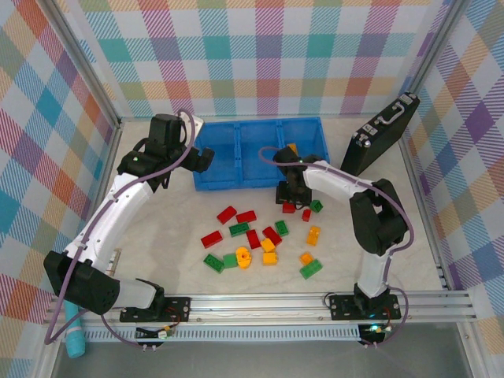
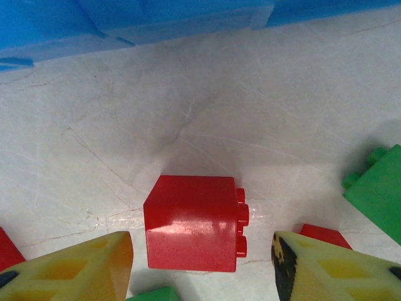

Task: Sort the legos into containers by color
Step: Pick up the lego from the center of the table.

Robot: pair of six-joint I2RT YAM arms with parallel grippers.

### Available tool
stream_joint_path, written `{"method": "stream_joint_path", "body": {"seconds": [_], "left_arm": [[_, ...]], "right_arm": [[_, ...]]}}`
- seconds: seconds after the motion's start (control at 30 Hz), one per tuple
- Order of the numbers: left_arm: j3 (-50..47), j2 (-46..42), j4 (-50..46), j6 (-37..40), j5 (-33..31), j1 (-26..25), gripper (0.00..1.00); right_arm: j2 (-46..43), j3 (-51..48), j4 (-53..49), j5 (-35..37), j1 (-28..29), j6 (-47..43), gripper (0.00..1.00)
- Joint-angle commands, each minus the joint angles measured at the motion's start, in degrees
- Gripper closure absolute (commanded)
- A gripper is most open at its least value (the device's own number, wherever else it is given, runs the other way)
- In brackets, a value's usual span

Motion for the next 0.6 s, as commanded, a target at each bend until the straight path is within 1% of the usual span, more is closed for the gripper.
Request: {"method": "stream_joint_path", "body": {"seconds": [0.0,0.23,0.4,0.57], "left_arm": [[-0.40,-1.58,0.82,0.13,-0.70,-0.69,0.00],[-0.57,-1.56,0.91,0.22,-0.91,-0.69,0.00],[-0.65,-1.53,0.87,0.38,-1.14,-0.62,0.00],[-0.74,-1.62,0.98,0.49,-1.53,-0.69,0.00]], "right_arm": [[1.86,-0.19,-0.05,-0.50,0.34,0.26,0.36],[3.58,-0.43,1.09,-0.82,0.34,0.41,0.34],[5.18,-0.39,1.59,-0.72,0.34,0.33,0.37],[6.40,-0.16,1.86,-0.92,0.32,0.28,0.53]]}}
